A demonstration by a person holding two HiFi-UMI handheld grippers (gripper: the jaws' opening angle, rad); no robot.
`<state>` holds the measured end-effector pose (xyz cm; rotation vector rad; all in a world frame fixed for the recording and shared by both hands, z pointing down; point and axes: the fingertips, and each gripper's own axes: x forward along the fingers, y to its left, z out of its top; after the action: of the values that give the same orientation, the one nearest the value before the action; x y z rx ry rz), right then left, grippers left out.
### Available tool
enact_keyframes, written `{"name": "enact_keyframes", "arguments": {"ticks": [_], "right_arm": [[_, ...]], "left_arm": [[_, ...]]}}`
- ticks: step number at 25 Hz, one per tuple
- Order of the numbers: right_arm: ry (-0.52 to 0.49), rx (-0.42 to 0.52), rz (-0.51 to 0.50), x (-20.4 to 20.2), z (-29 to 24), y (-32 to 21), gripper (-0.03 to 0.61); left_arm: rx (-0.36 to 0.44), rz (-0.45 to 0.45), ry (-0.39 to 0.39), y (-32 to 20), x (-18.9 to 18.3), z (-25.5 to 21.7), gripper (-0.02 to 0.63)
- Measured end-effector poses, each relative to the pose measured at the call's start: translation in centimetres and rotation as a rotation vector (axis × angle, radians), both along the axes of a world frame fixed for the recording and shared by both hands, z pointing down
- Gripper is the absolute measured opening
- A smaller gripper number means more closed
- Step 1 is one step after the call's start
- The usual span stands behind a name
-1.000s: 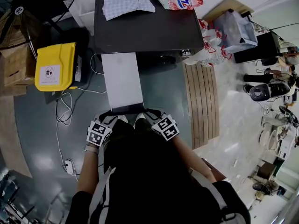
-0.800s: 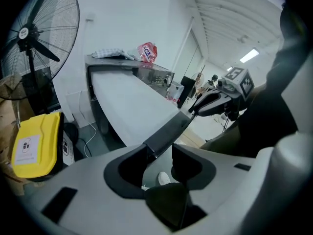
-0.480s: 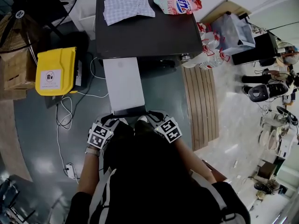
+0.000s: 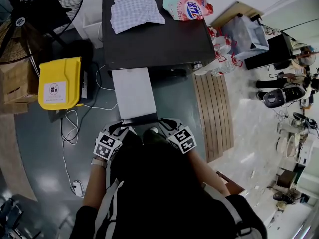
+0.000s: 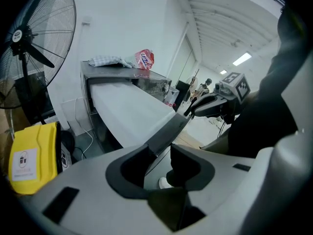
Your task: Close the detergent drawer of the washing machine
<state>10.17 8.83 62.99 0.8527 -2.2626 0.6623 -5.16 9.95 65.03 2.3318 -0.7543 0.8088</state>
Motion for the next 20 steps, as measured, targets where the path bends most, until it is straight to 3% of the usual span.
{"name": "enact_keyframes", "arguments": {"ticks": [20], "right_arm": [[0.068, 0.057, 0.158, -1.6, -0.7, -5.3, 0.089]], "left_arm": [[0.045, 0.08, 0.075, -5.7, -1.7, -1.0, 0.126]]}}
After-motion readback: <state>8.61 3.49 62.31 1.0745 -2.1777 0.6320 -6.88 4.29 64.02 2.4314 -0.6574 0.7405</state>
